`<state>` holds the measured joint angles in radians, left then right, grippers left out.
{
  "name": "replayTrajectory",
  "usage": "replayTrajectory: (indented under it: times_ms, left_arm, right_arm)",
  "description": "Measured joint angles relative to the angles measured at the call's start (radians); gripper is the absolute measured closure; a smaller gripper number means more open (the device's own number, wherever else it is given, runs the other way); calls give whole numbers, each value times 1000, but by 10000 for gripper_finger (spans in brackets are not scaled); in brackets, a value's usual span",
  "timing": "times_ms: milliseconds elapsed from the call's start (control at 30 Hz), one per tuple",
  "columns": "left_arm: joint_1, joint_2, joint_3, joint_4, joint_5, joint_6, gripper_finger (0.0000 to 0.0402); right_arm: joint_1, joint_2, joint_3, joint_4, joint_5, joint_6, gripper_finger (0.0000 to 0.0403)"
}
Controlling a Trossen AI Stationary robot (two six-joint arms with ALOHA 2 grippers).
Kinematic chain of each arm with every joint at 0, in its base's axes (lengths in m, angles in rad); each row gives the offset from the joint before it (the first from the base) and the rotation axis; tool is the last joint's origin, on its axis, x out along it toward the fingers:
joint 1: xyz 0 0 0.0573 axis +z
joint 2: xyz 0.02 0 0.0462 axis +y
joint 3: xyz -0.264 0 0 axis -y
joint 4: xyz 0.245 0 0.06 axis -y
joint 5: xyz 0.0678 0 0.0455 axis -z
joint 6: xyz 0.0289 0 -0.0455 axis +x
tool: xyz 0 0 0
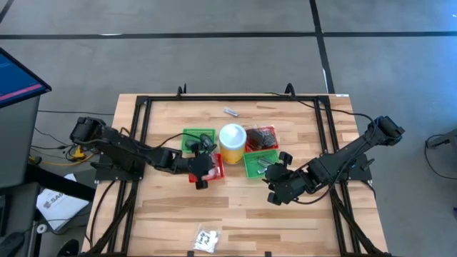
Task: Pick & Place Travel size toiletries
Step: Put the transparent cotton pack into the left red bin
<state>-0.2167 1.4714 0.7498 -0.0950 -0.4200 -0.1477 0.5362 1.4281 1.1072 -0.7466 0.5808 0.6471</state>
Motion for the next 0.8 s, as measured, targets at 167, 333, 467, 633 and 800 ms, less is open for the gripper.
replayTrajectory:
  times_ms: [167, 333, 467, 633, 800]
  left_arm:
    - [13, -9, 0, -1, 0, 0, 314]
    - [31, -9, 0, 1, -1, 0, 265]
    - [39, -12, 0, 8, -1, -9, 234]
    - [39, -45, 0, 5, -1, -12, 212]
    - [36, -111, 0, 7, 26, -43, 206]
  right_arm:
    - [0, 0, 0, 0, 0, 0, 274]
    - [0, 0, 0, 0, 0, 0, 274]
    - [0, 0, 0, 0, 0, 0, 274]
    - [0, 0, 0, 0, 0, 0, 274]
    - [0, 0, 0, 0, 0, 0, 274]
